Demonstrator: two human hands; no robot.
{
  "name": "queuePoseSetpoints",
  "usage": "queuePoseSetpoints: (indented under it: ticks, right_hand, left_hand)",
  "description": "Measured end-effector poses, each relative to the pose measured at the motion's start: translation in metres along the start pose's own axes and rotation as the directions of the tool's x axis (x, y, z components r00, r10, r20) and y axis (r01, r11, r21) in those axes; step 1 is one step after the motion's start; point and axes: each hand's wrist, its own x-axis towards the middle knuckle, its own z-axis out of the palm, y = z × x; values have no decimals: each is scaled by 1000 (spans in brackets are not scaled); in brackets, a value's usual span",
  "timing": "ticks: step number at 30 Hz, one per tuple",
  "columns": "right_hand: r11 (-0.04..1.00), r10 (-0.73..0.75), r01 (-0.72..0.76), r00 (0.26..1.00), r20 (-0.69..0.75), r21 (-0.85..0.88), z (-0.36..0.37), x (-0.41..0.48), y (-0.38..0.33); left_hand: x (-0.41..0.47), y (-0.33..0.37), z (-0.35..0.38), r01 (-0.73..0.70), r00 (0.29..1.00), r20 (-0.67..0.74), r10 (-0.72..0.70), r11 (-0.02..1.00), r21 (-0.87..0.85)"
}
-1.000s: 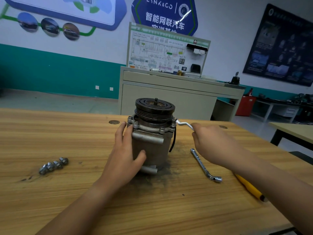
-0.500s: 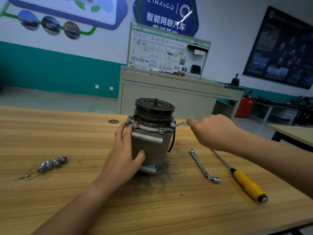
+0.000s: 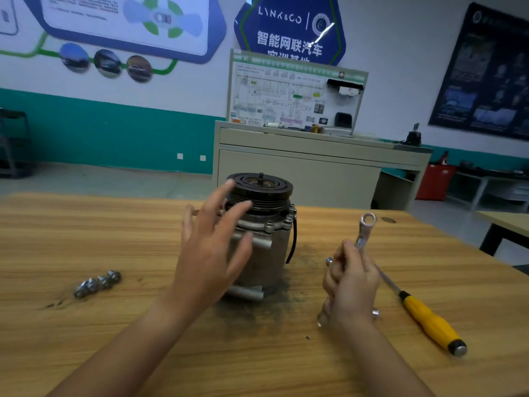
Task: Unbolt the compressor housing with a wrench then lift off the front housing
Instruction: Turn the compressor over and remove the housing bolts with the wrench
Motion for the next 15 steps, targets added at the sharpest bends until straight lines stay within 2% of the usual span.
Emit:
queuePoseSetpoints:
  ticks: [2,5,8,10,12,15]
  right_hand:
    - [987,118,-114,993,-24,112,-4,-7,6]
    - [979,162,-162,987,9,120,-11,-14,11]
    - [987,156,-159,984,84,36,-15,-19,16]
    - [988,151,-149,979,134,-32,-15,-23,21]
    - [989,143,-132,973,178,-73,-15,-25,24]
    - [989,104,-77,967,232,-124,-14,-28,25]
  left_hand:
    - [15,5,3,-173,984,57,169,983,68]
    - [43,11,10,-352,925,224,307,913,205]
    - [72,15,22,-378,836,511,202,886,269]
    - [87,13,31,-375,735,672,91,880,291]
    - [98,11,34,-368,652,758,27,885,285]
    - [107,13,30,-336,603,797,8,910,245]
